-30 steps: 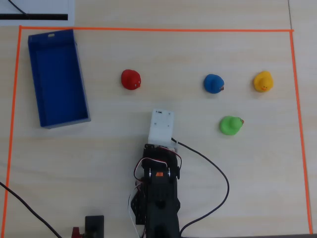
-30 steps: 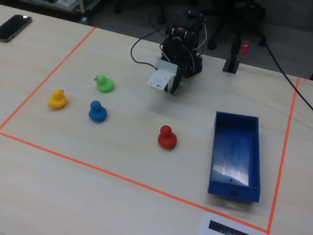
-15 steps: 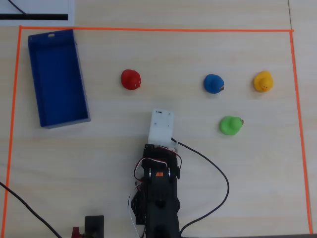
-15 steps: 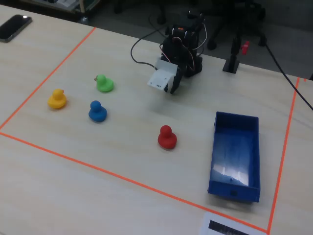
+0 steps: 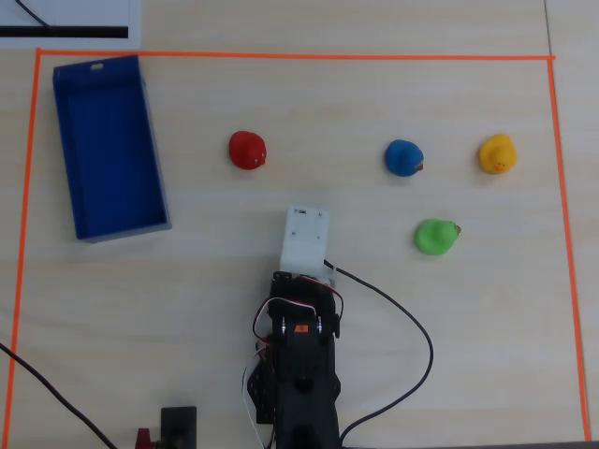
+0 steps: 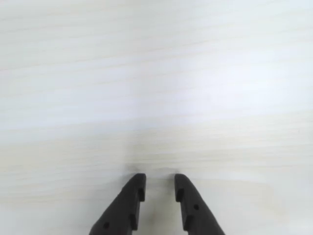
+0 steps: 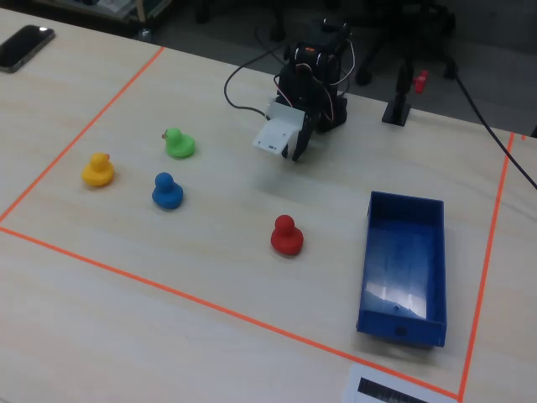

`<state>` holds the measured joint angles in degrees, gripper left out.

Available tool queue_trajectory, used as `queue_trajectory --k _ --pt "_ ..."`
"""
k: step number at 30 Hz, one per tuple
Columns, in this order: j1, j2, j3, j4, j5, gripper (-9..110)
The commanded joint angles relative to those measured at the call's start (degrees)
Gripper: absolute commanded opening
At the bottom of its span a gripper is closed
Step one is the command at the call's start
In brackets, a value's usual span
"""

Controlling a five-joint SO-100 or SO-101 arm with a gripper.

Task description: Grasp green duck and put it into box.

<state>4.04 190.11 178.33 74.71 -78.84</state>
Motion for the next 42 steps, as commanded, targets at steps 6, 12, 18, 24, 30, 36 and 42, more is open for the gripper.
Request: queue_trajectory --k 6,12,18,24,30,36,42 --pt "0.09 -0.44 -0.09 0.88 0.26 6" --pt "0.09 -0.44 -0.09 0.88 0.35 6" --pt "0.09 -0.44 -0.09 0.88 0.44 1" --pt "-0.62 -0.44 -0.09 0.79 1.23 0" --pt "5.98 -4.04 -4.92 -7.56 0.88 1" --pt "23.12 -34.37 -36.30 -21.27 -1.05 18" --pt "36.74 -51.42 -59.24 -29.71 -3.69 27"
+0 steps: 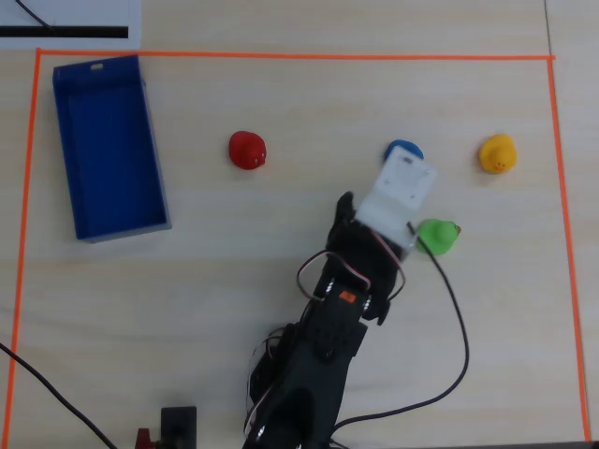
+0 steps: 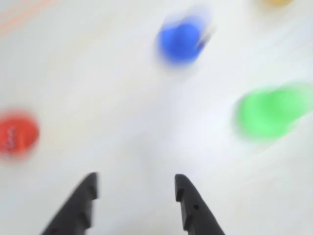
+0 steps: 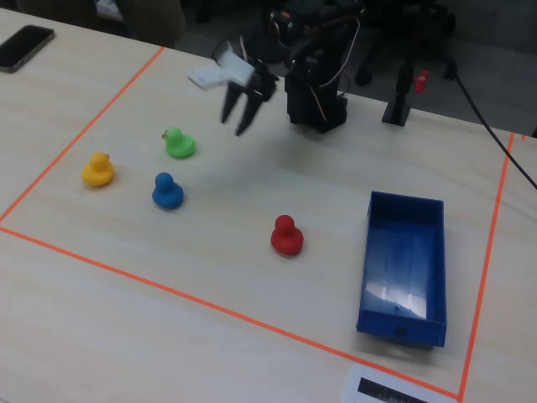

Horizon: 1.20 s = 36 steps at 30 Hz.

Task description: Grasp green duck and put it into box.

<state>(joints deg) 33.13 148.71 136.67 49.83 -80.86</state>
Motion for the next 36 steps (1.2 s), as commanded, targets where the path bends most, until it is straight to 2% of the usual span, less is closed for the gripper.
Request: queue_trajectory --k 1,9,13,23,36 --pt "9.49 -11.78 -19.25 -6.94 -2.46 27" --pt "18.90 -24.43 -16.70 -23.47 -11.16 32" --pt "21.01 -31.90 -14.50 -23.91 -13.89 36" --pt "24.70 -47.81 -15.64 -34.45 -16.00 36" --pt "25.49 -50.89 -7.47 -41.22 -17.58 36"
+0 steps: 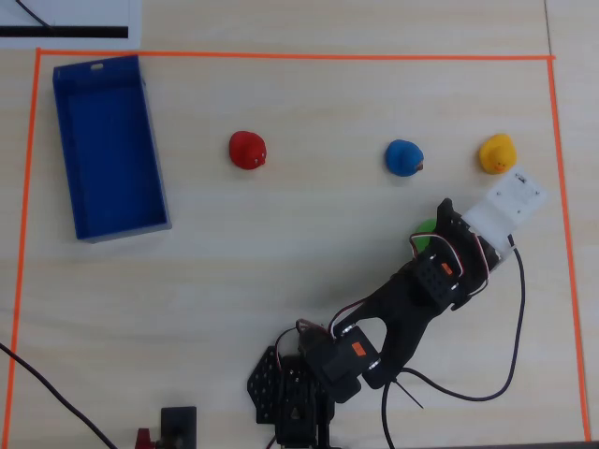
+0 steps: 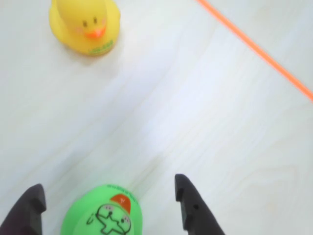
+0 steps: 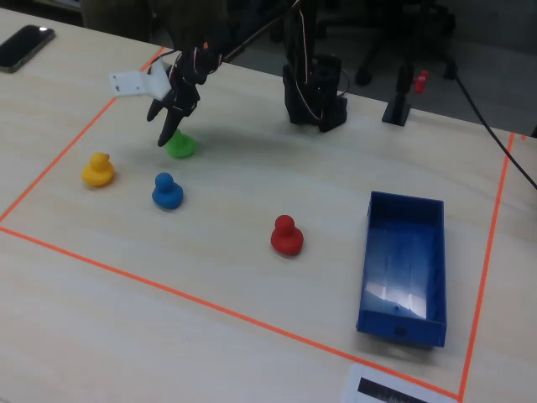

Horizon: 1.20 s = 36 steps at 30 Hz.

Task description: Grasp green duck and put it into box.

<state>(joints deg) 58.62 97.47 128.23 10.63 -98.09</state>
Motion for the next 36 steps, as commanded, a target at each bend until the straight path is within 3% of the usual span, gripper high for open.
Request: queue_trajectory --k 1,8,16,18,24,27,30,36 --pt "-0.09 0.35 1.85 -2.64 -0.35 36" --pt "-0.53 -0.26 5.27 -5.45 -0.18 34" --pt "-3.34 -2.46 9.14 -11.78 5.36 11" --pt "-4.31 -3.08 8.96 -11.87 8.00 0" --pt "-5.36 -1.67 8.96 -8.88 11.25 0" --pt "-7.47 1.67 2.90 1.49 17.23 0" --pt "-13.18 6.06 -9.93 21.88 26.46 0" --pt "-37.00 15.12 -32.52 59.68 42.36 0"
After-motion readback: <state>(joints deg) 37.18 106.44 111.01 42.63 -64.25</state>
